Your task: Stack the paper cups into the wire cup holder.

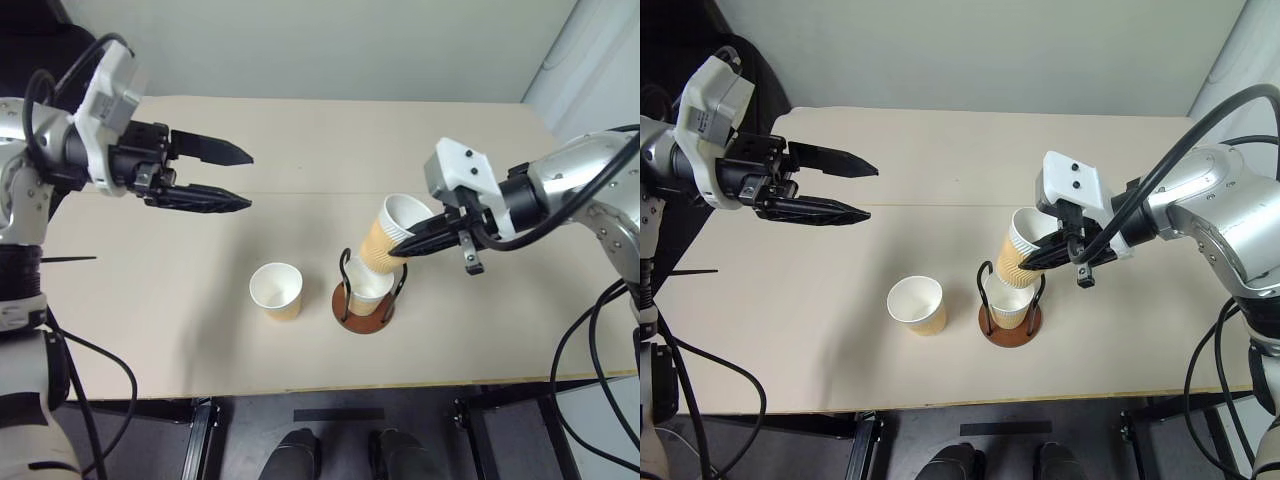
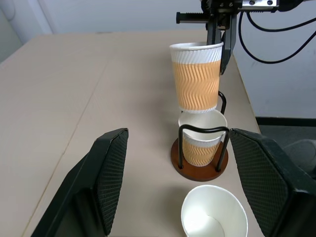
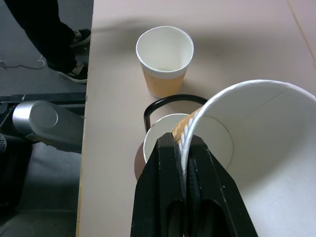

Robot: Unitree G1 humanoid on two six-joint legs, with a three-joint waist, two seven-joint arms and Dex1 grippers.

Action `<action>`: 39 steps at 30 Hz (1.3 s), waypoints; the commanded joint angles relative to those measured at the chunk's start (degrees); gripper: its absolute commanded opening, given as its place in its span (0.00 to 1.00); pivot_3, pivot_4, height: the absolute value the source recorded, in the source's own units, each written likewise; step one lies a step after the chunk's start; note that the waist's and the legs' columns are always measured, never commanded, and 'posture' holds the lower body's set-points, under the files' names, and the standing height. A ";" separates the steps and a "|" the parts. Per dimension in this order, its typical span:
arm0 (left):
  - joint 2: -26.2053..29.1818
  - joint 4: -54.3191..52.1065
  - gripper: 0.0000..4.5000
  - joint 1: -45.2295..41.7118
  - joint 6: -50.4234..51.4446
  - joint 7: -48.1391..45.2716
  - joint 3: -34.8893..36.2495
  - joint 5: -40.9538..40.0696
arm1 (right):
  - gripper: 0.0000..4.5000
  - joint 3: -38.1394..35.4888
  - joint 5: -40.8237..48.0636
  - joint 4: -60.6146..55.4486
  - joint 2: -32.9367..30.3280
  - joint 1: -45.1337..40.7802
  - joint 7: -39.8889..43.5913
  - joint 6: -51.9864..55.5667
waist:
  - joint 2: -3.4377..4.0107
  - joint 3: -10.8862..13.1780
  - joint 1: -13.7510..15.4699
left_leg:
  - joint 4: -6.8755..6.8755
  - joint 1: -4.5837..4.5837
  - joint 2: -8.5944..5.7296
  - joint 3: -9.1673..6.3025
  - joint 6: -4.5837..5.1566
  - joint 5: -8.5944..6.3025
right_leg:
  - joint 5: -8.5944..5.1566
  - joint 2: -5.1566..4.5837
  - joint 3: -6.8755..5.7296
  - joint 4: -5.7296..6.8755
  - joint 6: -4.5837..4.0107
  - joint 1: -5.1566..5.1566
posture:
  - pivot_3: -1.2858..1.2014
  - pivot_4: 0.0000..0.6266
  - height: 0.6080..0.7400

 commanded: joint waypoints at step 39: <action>0.87 -3.28 0.78 1.92 0.16 0.64 3.50 0.15 | 0.52 -1.89 -0.63 -3.57 0.92 3.44 0.72 -0.70 | 0.00 0.00 -0.03 | 0.00 0.00 -0.01 0.00 0.00 0.00 | 0.00 -0.01 0.00 -0.01 0.00 0.01 | 0.52 0.24 1.00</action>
